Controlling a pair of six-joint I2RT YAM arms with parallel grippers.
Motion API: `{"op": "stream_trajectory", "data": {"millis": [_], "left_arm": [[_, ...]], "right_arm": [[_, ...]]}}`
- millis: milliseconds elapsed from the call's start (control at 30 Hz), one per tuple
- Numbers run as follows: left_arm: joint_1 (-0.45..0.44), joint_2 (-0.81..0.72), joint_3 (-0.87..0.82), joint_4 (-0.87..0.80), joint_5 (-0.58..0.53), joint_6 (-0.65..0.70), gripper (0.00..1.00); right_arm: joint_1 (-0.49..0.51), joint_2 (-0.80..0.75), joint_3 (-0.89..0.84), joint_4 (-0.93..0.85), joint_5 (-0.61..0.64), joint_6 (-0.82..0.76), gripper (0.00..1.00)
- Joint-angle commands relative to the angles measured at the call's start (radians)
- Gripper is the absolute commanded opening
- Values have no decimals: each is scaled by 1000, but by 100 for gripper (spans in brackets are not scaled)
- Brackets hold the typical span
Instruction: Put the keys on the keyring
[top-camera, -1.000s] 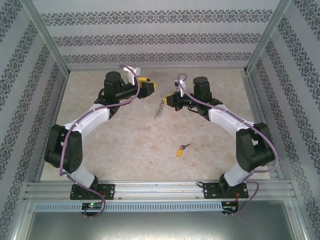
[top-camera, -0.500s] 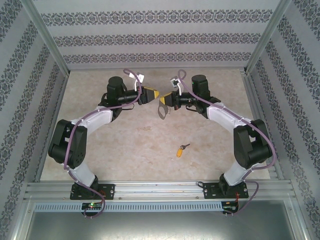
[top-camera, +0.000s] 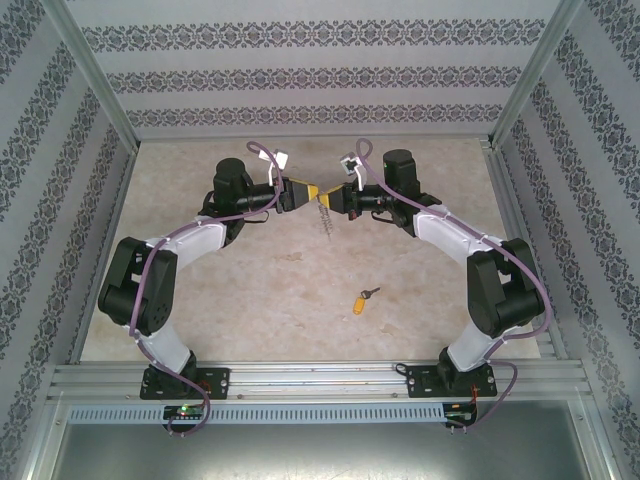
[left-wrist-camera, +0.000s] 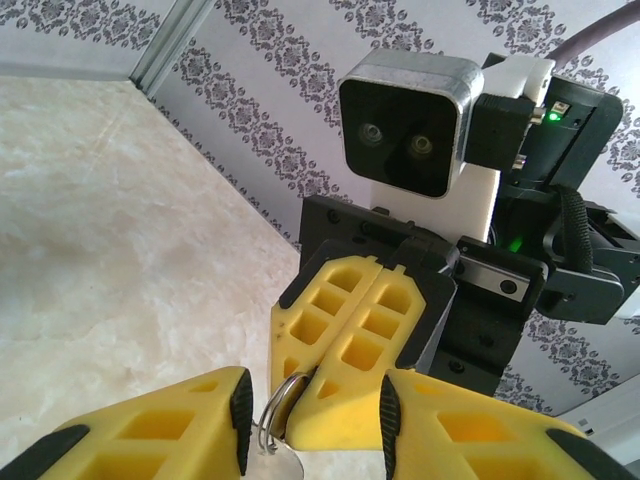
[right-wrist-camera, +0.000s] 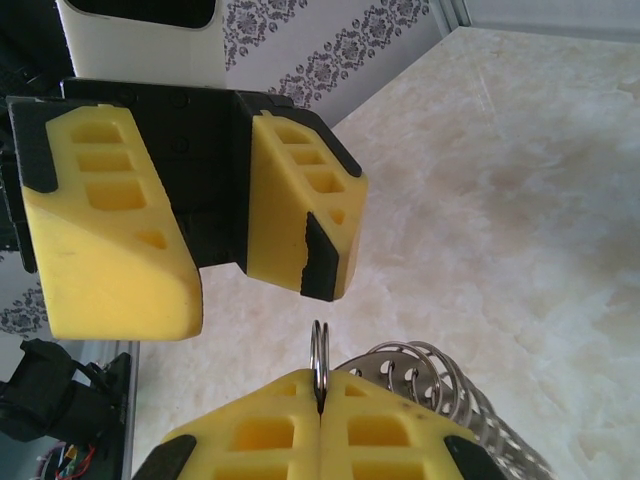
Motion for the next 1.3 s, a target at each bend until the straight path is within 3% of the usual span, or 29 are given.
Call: {"op": "stream_trajectory", "data": {"millis": [0,833,1033,1267], "left_arm": [[-3,14,-7,79,39,-29,39],[-26,68,-7,148,61,-74,32],[-29,78,-5,182,59,-96,25],[-30,81,-4,207,50,-107,10]], "right_arm": [[-12,-14,26,41,-34,-1,0],[-15,-19,16,59,-37,8,0],[-17,-19,15,59,-39,8,0],[-15,-18,7,57,-40,8,0]]}}
